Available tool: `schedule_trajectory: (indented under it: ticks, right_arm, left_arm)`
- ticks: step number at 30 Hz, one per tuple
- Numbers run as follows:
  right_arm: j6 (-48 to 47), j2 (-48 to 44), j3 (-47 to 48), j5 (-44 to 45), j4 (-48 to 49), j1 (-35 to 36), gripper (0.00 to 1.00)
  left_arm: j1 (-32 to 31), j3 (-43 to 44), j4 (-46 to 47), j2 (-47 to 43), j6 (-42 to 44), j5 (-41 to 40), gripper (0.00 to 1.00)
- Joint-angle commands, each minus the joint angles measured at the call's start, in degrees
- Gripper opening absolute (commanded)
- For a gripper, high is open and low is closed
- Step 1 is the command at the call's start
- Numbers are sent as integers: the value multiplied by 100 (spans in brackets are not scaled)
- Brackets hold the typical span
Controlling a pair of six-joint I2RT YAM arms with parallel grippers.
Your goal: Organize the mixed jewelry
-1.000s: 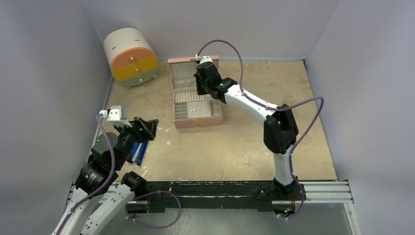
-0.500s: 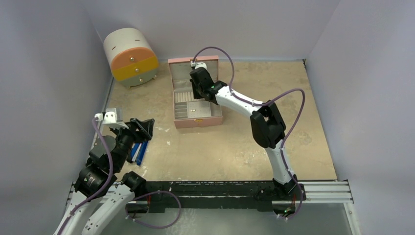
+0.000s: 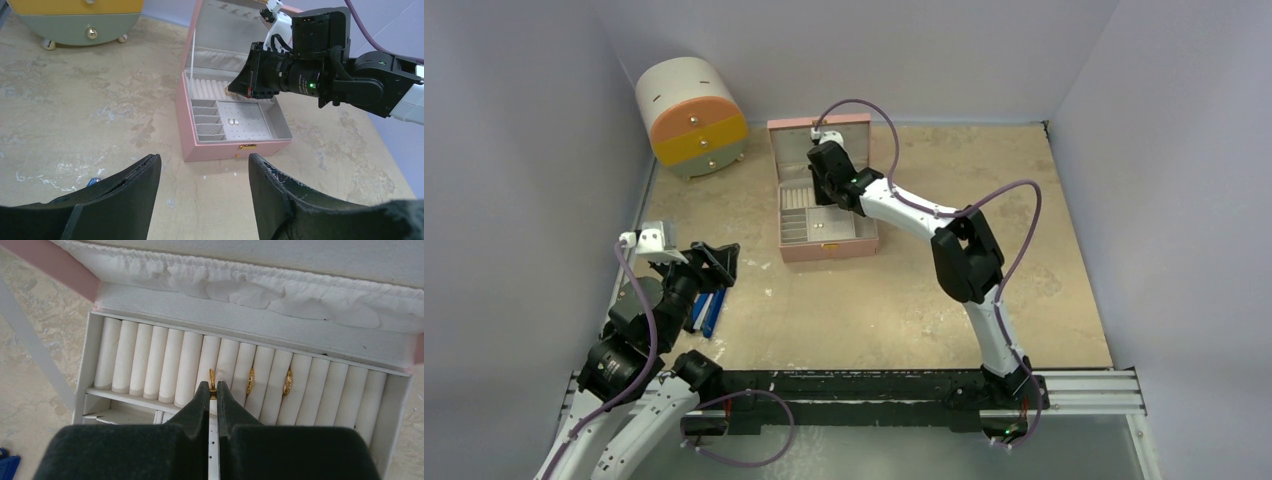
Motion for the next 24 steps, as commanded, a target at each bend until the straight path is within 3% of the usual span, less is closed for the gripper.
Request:
schedule_trajectory:
  ticks: [1,24]
  right_arm:
    - [198,104,257,209,-24,46,0]
    - [555,695,456,254,-444,47,0]
  left_arm:
    - [-8,19,147,-27,121,-86,64]
    - [-13,27,138,44,112,-122,64]
